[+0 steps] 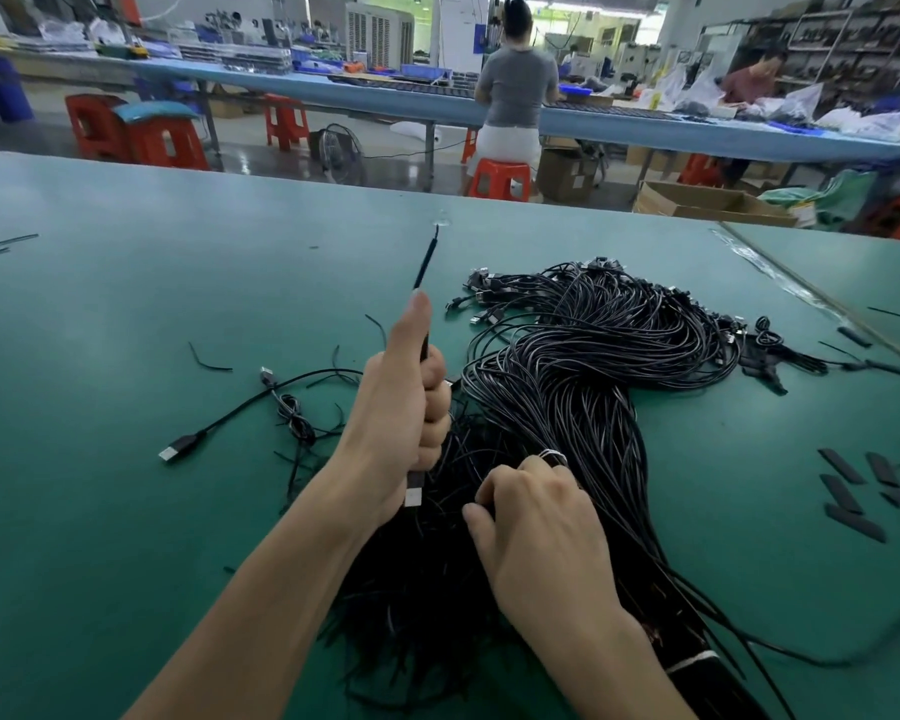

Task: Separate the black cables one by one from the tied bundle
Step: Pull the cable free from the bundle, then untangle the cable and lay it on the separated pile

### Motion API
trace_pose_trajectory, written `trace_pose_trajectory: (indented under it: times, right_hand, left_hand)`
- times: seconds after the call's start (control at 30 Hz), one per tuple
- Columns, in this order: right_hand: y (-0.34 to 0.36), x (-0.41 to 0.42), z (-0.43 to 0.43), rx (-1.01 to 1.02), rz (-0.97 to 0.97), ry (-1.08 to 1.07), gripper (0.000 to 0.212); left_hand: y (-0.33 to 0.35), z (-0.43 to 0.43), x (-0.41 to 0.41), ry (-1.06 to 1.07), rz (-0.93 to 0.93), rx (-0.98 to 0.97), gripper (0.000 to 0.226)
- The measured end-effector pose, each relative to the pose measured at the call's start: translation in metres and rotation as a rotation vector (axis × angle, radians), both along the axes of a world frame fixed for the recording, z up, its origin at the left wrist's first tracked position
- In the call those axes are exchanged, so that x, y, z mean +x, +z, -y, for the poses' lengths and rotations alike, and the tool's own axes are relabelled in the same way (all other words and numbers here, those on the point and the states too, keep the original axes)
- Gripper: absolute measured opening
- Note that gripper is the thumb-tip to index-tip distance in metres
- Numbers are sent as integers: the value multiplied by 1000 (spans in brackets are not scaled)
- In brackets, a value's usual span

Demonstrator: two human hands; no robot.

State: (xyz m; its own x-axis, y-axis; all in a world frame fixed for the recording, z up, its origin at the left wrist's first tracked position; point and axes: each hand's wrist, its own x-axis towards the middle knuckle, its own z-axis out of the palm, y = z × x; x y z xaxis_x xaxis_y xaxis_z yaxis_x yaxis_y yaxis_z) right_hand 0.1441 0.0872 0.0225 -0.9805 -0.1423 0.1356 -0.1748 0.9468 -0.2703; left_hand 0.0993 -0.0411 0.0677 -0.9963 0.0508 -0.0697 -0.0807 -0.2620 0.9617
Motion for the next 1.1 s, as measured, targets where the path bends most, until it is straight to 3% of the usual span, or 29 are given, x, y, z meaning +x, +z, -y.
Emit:
trace_pose_trajectory:
  times: [0.2,0.43,0.57,0.73,0.83,0.93,1.03,1.1]
  right_hand:
    - [3,2,3,-23,-30,-2,18]
    - [17,-2,-9,-222,-162,11,15]
    - [34,-11,-24,-690,-198,-51,14]
    - [51,-12,-40,-1033,-314,5,25]
    - [56,-8,-38,-1106,-321,116,34]
    - [59,-4,-38,-1119,-320,155,35]
    - [64,-2,-43,-1080,-324,189,33]
    - [66,-2,-46,-987,-275,228,37]
  left_hand:
    - [2,-6,0,-75,65,15,62]
    - [-1,-13,-1,61,-135,-130,55]
    - [2,-16,5,37,-233,-102,56]
    - [4,-32,18,-107,-329,-200,55]
    - [4,-38,25,-148,-366,-273,56]
    - [7,-38,28,-219,-381,-208,54]
    - [6,-37,26,-180,-335,-182,31]
    - [7,-39,26,-192,-323,-131,28]
